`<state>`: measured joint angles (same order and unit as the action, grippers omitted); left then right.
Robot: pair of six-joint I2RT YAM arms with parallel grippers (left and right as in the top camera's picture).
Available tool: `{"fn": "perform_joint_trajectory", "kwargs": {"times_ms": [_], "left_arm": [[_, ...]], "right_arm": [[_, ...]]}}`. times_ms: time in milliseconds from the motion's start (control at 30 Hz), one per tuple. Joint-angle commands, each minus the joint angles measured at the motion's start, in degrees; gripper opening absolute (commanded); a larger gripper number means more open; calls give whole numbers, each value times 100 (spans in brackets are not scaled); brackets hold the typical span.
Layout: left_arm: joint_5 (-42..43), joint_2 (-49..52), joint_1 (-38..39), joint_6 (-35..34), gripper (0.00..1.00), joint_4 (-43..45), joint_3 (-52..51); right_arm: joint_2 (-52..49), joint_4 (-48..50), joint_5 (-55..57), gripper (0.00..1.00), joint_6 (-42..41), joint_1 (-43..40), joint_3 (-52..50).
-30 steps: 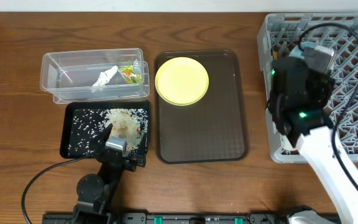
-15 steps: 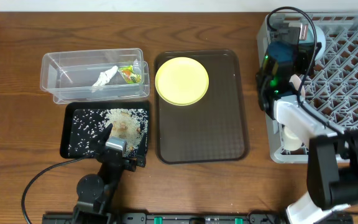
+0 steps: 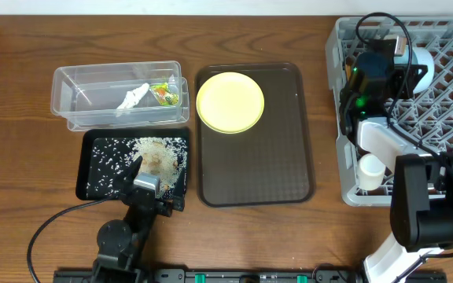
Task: Sort waste into correct bins and load items into the dishwasher rack
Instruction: 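Grip the light-blue bowl rim with the right gripper and lift it, then place the light-blue bowl on its side in the dish rack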
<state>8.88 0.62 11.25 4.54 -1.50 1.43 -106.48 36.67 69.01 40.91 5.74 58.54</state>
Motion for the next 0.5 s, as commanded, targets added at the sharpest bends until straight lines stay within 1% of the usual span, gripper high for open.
{"fn": "perform_joint_trajectory", "kwargs": {"times_ms": [0, 200, 333, 467], "left_arm": [[98, -39, -35, 37, 99, -140, -120], [98, -39, -35, 37, 99, -140, -120], [98, -39, -35, 37, 99, -140, -120], [98, -39, -35, 37, 99, -140, -120]], "right_arm": [[9, -2, 83, 1, 87, -13, 50], [9, -273, 107, 1, 140, -275, 50], [90, -540, 153, 1, 140, -227, 50], [387, -973, 120, 1, 70, -240, 50]]}}
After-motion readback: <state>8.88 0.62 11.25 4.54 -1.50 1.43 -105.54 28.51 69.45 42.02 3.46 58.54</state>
